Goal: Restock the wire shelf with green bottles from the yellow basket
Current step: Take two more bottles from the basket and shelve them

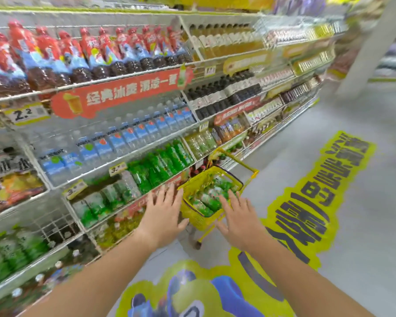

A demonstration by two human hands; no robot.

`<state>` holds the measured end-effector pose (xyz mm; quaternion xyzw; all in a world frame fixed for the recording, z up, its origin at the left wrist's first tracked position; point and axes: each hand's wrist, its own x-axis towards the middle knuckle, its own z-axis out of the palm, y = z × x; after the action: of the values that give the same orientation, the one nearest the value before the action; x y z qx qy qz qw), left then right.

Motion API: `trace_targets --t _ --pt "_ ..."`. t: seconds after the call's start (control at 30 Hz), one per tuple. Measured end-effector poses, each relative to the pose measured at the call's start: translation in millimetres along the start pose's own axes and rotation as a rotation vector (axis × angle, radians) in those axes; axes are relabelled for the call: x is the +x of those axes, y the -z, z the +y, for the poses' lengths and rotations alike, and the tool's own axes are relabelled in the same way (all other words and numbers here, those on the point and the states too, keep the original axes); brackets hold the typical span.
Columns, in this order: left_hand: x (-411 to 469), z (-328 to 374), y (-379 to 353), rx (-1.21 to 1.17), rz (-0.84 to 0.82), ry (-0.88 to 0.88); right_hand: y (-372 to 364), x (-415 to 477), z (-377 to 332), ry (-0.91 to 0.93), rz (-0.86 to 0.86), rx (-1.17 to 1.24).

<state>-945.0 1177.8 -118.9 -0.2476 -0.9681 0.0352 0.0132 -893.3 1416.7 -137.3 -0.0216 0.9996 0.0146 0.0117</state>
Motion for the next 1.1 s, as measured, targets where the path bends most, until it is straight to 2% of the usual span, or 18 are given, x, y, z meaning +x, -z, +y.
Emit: trace_targets --t 0.3,0.6,0.83,1.1 --pt "104 65 -4 0.018 -0.043 -0.014 -3 45 111 -0.023 -0.017 -0.029" --pt "269 70 -31 -0.047 -0.061 -0.016 5 180 201 -0.005 -0.031 -0.133" --pt "371 54 -41 -0.055 -0.105 0.003 -3 294 236 0.035 -0.054 -0.143" --pt "423 36 -80 -0.082 -0.19 0.149 -35 392 246 0.191 -0.187 -0.109"
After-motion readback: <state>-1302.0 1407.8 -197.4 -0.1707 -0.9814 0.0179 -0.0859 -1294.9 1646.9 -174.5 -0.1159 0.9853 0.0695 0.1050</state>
